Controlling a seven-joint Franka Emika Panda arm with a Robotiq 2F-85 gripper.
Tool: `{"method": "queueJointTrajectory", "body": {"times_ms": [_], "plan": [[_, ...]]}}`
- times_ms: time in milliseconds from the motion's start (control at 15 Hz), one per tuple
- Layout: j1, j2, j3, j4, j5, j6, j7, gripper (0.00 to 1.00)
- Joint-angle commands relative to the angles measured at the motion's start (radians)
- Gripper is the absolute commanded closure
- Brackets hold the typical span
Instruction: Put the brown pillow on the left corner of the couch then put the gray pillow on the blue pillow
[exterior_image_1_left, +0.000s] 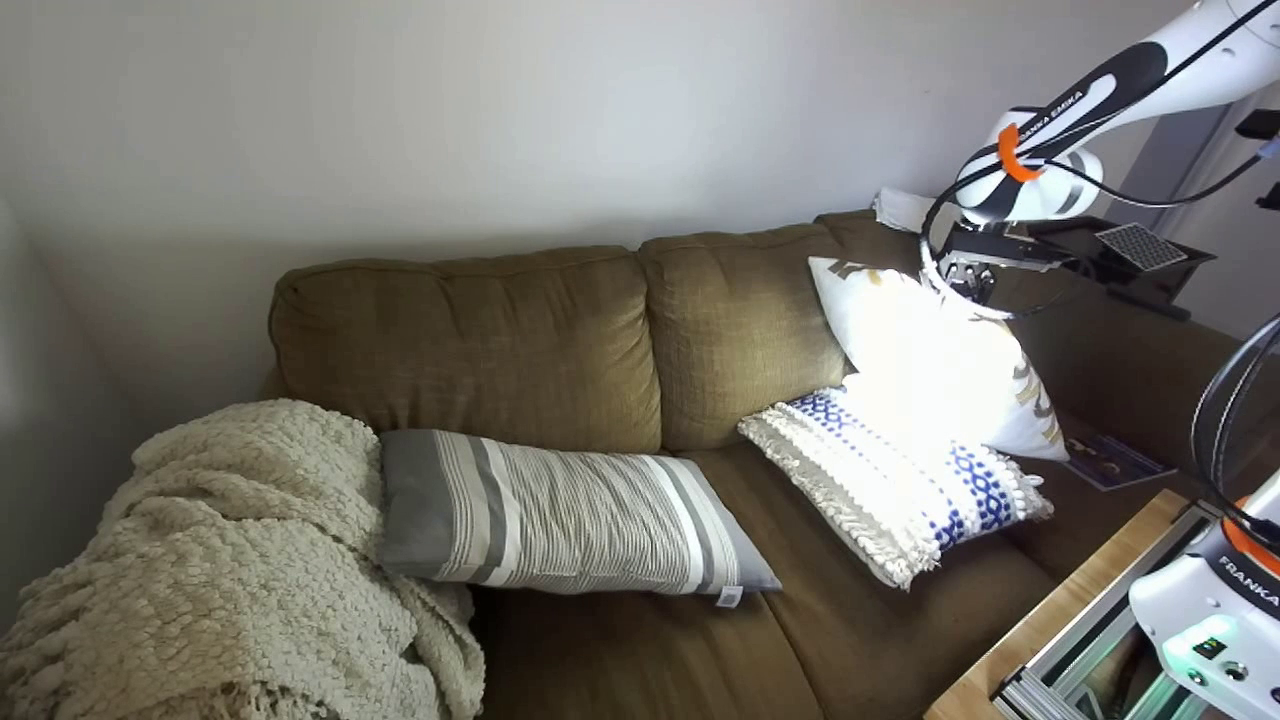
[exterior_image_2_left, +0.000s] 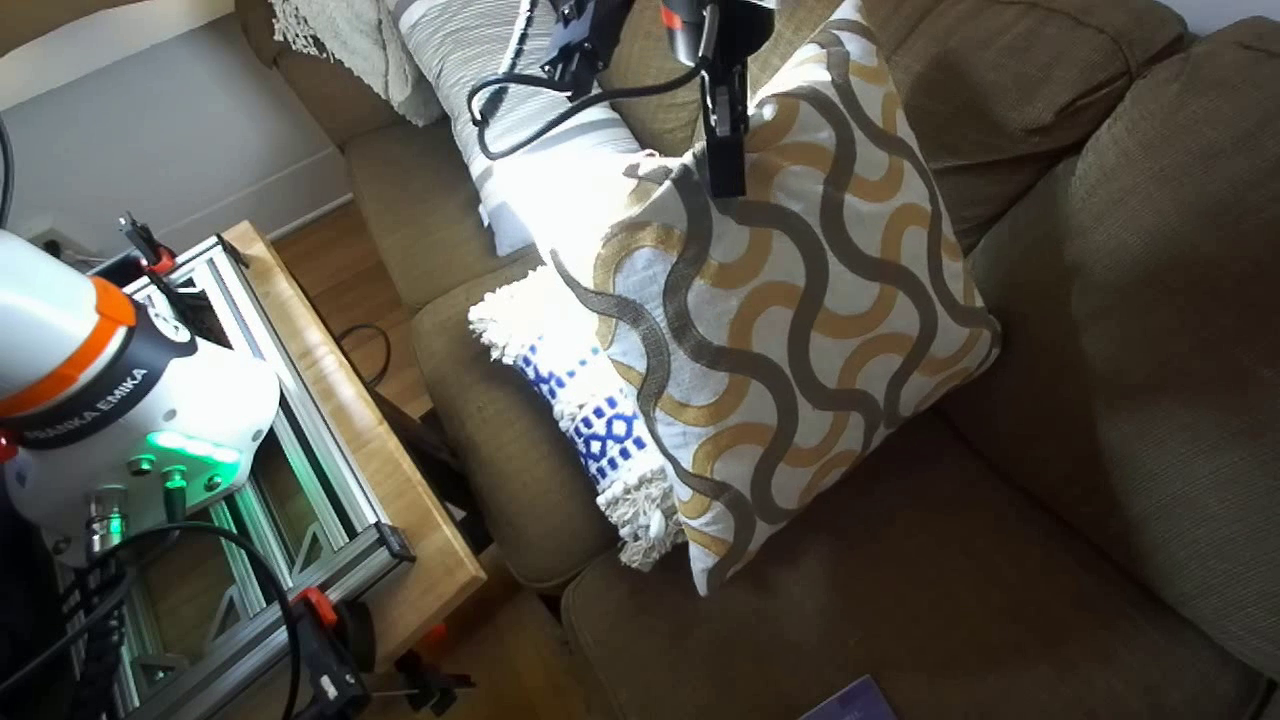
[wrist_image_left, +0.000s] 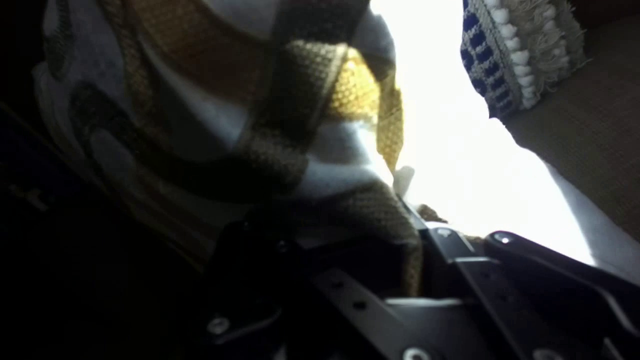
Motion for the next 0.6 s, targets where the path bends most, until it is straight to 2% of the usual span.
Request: {"method": "queueJointTrajectory", "body": {"times_ms": [0,533], "plan": [[-0.044,0.001,-0.027,0.051,0.064,-0.003,0.064,1.0],[-0.111,-0.016,-0.074,0.106,0.205,0.031,0.161,1.0]]}}
